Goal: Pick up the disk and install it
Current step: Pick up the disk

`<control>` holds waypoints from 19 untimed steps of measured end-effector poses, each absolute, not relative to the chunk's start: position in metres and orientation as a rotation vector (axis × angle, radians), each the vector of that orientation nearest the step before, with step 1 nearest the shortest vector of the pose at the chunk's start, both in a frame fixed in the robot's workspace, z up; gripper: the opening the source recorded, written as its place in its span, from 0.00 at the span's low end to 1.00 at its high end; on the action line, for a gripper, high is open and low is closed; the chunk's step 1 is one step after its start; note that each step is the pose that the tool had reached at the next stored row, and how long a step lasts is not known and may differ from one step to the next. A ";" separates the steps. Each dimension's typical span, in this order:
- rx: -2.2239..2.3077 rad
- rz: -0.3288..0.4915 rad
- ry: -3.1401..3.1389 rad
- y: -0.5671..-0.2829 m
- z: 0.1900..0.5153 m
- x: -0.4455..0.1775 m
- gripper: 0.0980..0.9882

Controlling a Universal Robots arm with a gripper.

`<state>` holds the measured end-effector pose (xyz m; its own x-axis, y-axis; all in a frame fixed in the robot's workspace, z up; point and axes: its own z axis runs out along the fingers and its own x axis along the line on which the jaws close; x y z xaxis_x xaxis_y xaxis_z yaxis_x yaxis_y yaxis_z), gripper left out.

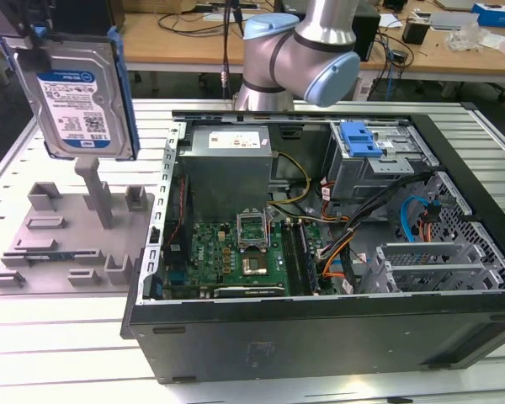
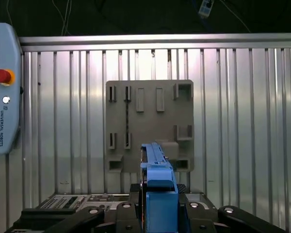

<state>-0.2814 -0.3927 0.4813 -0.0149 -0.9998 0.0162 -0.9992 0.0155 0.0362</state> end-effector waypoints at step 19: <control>2.178 -0.022 -2.212 -0.417 0.487 -0.187 0.30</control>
<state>-0.1866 -0.4170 0.4873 -0.0150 -0.9998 0.0162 -0.9992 0.0156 0.0363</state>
